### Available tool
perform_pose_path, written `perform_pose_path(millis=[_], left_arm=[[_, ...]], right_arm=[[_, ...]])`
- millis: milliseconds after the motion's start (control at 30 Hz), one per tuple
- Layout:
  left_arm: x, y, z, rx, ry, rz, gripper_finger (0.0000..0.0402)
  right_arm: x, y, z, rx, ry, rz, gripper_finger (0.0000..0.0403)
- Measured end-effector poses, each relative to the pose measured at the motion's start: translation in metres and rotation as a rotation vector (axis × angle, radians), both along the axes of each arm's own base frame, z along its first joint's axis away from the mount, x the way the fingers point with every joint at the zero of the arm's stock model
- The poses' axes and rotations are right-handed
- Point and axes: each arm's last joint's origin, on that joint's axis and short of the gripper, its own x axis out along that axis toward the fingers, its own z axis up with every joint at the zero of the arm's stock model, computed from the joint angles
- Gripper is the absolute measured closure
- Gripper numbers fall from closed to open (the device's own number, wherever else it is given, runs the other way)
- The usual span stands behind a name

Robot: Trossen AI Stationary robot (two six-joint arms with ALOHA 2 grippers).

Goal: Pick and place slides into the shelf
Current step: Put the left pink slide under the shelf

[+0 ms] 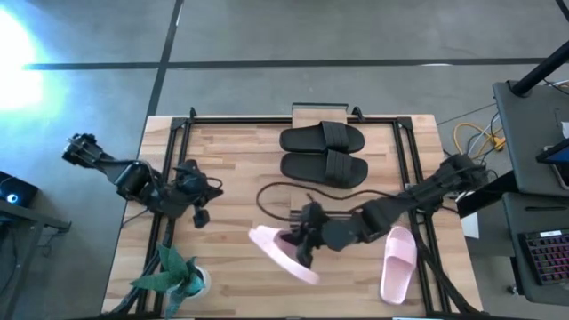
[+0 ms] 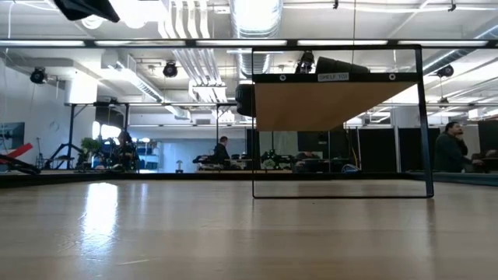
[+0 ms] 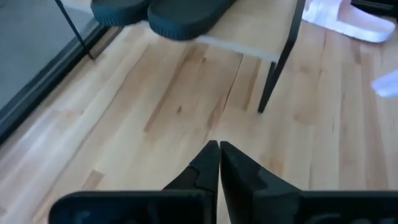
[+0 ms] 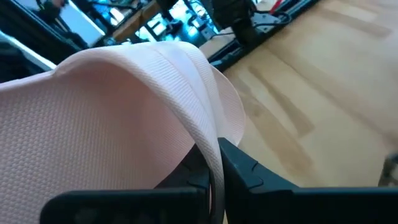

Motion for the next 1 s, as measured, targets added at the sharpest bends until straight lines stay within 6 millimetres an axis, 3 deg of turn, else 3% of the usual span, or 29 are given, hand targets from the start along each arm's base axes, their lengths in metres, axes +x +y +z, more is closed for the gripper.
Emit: perform_pose_path(millis=[333,567,800,1000], left_arm=[[-0.008,0.000,-0.009,0.083,0.069,-0.001,0.0402],[-0.030,0.015,0.002,0.136,0.041,0.044,0.0402],[-0.046,0.028,0.017,0.206,-0.061,0.080,0.0402],[-0.055,0.033,0.019,0.207,-0.077,0.070,0.0402]], right_arm=[[0.061,-0.014,-0.004,-0.337,0.025,0.067,0.0390],[0.101,-0.025,-0.038,-0.493,0.281,0.109,0.0390],[0.153,-0.053,-0.066,-0.512,0.366,0.075,0.0390],[0.176,-0.077,-0.083,-0.524,0.447,0.021,0.0389]])
